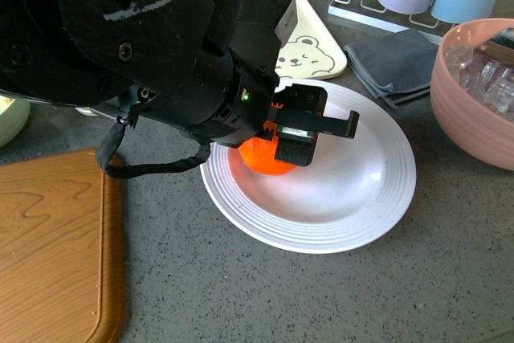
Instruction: Place orange and plate with both arms
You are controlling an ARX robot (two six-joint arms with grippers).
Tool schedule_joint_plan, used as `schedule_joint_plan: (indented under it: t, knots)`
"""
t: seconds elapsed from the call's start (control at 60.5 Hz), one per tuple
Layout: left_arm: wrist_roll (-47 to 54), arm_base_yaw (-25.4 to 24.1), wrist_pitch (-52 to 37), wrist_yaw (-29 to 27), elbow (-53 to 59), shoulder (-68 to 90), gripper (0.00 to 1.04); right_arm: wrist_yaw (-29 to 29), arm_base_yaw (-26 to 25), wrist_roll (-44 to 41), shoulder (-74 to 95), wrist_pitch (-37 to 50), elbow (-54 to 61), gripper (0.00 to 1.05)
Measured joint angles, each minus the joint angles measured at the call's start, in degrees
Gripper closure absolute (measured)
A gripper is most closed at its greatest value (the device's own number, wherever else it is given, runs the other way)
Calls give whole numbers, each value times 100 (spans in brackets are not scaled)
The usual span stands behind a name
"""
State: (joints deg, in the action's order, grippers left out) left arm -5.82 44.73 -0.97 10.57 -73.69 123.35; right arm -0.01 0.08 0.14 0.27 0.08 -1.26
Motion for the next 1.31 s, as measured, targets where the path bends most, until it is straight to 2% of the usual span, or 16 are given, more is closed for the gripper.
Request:
schedule_joint_plan:
  t: [0.281, 0.463, 0.545, 0.958, 1.206, 1.305]
  knots:
    - [-4, 114, 79, 17, -271, 170, 54, 0, 2, 2, 0, 0, 0, 9]
    - [-2, 114, 42, 20, -271, 168, 20, 0, 2, 0, 0, 0, 0, 9]
    - [-2, 114, 2, 11, -256, 164, 8, 0, 0, 2, 0, 0, 0, 9]
    - [-538, -249, -407, 118, 282, -439, 9, 0, 2, 2, 0, 0, 0, 9]
    - [-1320, -793, -776, 400, 835, -1290, 9, 0, 2, 2, 0, 0, 0, 9]
    - [-1635, -1187, -964, 448, 1123, -1593, 9, 2, 0, 0, 0, 0, 0, 9]
